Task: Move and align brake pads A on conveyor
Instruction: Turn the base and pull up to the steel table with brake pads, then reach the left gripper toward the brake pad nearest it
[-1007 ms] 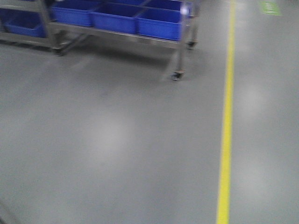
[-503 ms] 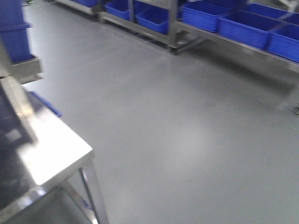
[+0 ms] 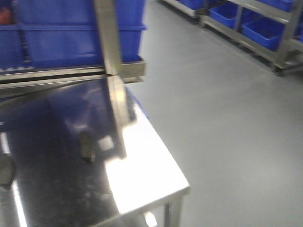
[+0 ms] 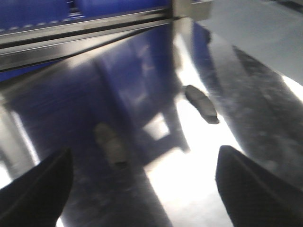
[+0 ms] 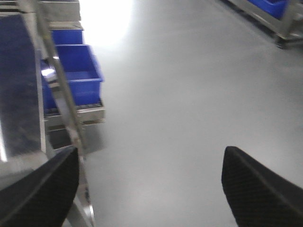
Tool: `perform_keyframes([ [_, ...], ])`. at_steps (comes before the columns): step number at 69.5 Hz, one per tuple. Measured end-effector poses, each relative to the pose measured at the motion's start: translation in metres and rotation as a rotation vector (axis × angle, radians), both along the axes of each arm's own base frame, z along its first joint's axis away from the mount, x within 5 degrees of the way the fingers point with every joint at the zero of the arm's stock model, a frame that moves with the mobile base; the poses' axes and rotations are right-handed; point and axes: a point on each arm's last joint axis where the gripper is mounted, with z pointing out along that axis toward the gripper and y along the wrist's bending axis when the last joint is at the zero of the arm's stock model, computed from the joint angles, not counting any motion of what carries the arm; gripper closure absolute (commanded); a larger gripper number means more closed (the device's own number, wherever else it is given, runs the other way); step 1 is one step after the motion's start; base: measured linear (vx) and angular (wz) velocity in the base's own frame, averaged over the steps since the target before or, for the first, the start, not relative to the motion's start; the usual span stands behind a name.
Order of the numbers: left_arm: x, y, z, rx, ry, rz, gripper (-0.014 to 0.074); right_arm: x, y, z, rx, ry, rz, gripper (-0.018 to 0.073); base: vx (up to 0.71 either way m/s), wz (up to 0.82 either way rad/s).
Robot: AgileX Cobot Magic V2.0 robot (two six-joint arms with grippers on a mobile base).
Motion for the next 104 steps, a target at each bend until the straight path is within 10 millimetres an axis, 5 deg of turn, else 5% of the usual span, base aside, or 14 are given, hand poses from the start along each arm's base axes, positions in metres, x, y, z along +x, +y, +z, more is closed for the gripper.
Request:
perform_keyframes([
  [44,-0.0002,0.0,-0.0004,0.0,0.005,0.0,0.0021,0.0,0.0,0.0,0.0,0.0,0.0,-0.0023,0.16,0.58],
  [104,-0.0002,0.0,-0.0004,0.0,0.006,0.0,0.0021,0.0,0.0,0.0,0.0,0.0,0.0,-0.0023,0.03,0.05],
])
